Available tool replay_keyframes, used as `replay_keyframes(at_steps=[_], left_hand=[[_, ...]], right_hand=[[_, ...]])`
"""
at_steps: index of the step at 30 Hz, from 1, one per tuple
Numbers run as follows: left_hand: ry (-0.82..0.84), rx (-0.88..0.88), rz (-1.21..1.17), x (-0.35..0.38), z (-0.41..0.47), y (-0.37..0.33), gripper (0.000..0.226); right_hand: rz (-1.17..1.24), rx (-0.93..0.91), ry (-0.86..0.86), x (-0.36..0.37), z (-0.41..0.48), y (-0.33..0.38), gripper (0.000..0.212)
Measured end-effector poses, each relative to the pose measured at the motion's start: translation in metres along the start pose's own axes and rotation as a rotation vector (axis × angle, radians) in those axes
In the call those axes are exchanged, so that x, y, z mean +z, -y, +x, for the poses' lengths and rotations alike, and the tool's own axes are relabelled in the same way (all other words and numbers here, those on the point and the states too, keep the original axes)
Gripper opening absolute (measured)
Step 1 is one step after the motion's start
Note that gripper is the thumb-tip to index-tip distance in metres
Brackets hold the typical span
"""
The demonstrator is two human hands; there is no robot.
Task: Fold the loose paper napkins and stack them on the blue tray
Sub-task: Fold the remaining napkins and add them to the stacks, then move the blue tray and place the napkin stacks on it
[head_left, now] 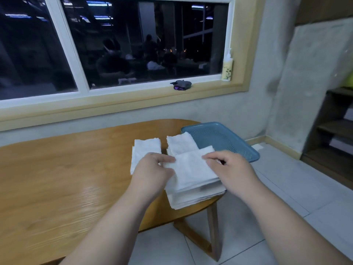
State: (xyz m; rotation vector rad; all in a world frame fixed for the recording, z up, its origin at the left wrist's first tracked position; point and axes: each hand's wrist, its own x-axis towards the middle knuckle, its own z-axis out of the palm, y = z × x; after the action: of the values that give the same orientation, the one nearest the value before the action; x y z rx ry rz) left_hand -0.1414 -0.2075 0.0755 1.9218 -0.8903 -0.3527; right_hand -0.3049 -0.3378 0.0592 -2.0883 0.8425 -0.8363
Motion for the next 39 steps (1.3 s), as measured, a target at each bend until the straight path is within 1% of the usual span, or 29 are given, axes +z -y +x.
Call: replay_keyframes(at_steps=[2,5,7,9,11,13,16,18,21,24,26,28,30,33,35,37,39], left_hand=[[0.032,0.048,0.141,0.009,0.011,0.001,0.032],[0.061,0.074,0.272,0.018,0.022,0.006,0.033],[0.092,0.072,0.354,0.023,0.025,0.007,0.029],[0.108,0.058,0.517,0.026,0.025,0.006,0.023],[0.097,0.051,0.610,0.025,0.024,0.002,0.023],[0.051,0.082,0.618,0.025,0.024,-0.003,0.023],[-0.037,0.209,0.622,0.027,0.029,-0.015,0.021],[-0.035,0.294,0.602,0.032,0.037,-0.024,0.017],[0.048,0.431,0.594,0.045,0.055,-0.035,0.017],[0.216,0.517,0.606,0.066,0.078,-0.047,0.031],[0.341,0.551,0.691,0.083,0.095,-0.055,0.041],[0.426,0.577,0.769,0.099,0.110,-0.063,0.048],[0.478,0.608,0.810,0.111,0.125,-0.070,0.050],[0.535,0.623,0.816,0.124,0.145,-0.079,0.051],[0.556,0.624,0.817,0.131,0.158,-0.083,0.051],[0.577,0.624,0.828,0.137,0.171,-0.086,0.051],[0.597,0.632,0.845,0.143,0.185,-0.088,0.051]], right_hand=[[-0.056,0.029,0.007,0.000,0.012,-0.009,0.015],[-0.185,0.041,0.048,0.005,0.021,-0.023,0.013],[-0.307,0.034,0.060,0.011,0.020,-0.035,0.013],[-0.360,0.029,0.046,0.015,0.018,-0.046,0.011],[-0.290,0.036,-0.002,0.013,0.019,-0.053,0.009],[-0.158,0.065,-0.089,0.004,0.022,-0.057,0.009],[-0.088,0.134,-0.239,-0.015,0.027,-0.068,0.020],[-0.068,0.248,-0.306,-0.024,0.030,-0.081,0.031],[-0.069,0.428,-0.340,-0.030,0.035,-0.101,0.049],[-0.020,0.546,-0.282,-0.028,0.039,-0.114,0.062],[0.029,0.573,-0.240,-0.021,0.042,-0.119,0.067],[0.077,0.555,-0.215,-0.013,0.046,-0.121,0.068],[0.133,0.531,-0.202,-0.006,0.051,-0.121,0.064],[0.230,0.549,-0.242,-0.003,0.059,-0.128,0.059],[0.348,0.588,-0.299,-0.009,0.065,-0.139,0.057],[0.549,0.624,-0.371,-0.024,0.070,-0.151,0.054],[0.713,0.602,-0.437,-0.045,0.074,-0.162,0.054]])
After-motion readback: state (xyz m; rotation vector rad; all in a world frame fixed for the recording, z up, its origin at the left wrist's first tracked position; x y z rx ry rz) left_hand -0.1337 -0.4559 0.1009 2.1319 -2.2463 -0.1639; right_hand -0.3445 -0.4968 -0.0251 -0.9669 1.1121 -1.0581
